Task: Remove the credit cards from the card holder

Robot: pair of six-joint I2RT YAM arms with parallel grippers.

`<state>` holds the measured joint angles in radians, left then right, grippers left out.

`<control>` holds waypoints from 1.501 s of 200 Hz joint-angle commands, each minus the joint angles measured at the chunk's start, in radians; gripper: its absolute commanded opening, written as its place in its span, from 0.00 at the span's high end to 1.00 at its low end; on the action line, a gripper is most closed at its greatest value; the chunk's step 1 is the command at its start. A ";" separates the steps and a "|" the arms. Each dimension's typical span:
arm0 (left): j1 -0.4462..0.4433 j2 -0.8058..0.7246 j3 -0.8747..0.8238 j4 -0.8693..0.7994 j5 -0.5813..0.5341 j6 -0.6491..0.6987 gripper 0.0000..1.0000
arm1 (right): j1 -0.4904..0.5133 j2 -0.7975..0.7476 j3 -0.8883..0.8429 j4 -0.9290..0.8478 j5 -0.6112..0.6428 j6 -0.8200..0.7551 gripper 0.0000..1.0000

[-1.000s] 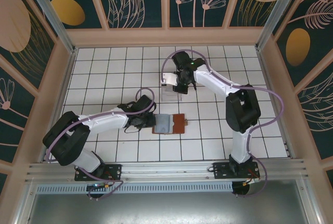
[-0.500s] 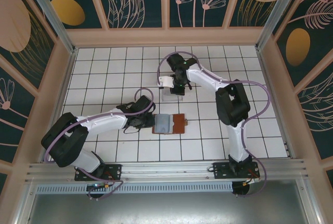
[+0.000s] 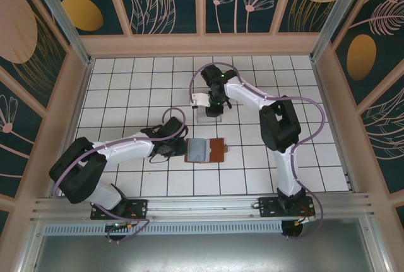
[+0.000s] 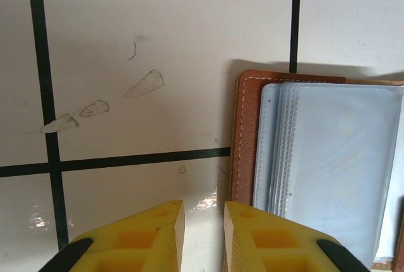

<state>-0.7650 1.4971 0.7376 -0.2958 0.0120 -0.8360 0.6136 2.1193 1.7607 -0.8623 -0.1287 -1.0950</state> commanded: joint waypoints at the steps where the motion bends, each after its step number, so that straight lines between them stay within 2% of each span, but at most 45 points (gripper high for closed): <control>1: -0.003 -0.020 -0.007 -0.008 -0.026 -0.014 0.75 | 0.006 -0.009 0.021 0.021 0.035 -0.003 0.75; 99: -0.002 -0.035 -0.004 -0.014 -0.041 -0.009 0.75 | 0.022 -0.086 -0.036 0.146 0.123 0.007 0.73; 143: -0.002 -0.025 0.002 -0.001 -0.052 -0.004 0.75 | 0.026 -0.143 -0.058 0.179 0.105 0.127 0.72; 162: 0.000 -0.020 0.002 0.012 -0.053 -0.001 0.76 | 0.026 -0.180 -0.085 0.204 0.079 0.249 0.71; 191: 0.007 -0.005 0.013 0.024 -0.049 0.010 0.75 | 0.026 -0.263 -0.180 0.289 0.044 0.533 0.71; 232: 0.036 0.009 0.022 0.047 -0.037 0.031 0.75 | 0.033 -0.438 -0.423 0.467 0.037 0.962 0.75; 260: 0.077 0.006 0.015 0.071 -0.017 0.048 0.75 | 0.031 -0.491 -0.495 0.436 0.040 1.271 0.74; 282: 0.116 -0.001 0.004 0.081 0.005 0.064 0.75 | 0.037 -0.510 -0.552 0.418 -0.038 1.442 0.76; 300: 0.141 -0.005 -0.001 0.080 0.014 0.082 0.75 | 0.061 -0.535 -0.631 0.474 -0.112 1.554 0.76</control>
<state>-0.6548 1.4940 0.7387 -0.2325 0.0021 -0.7959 0.6426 1.6279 1.2133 -0.4397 -0.1333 0.1825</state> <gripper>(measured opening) 0.247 0.244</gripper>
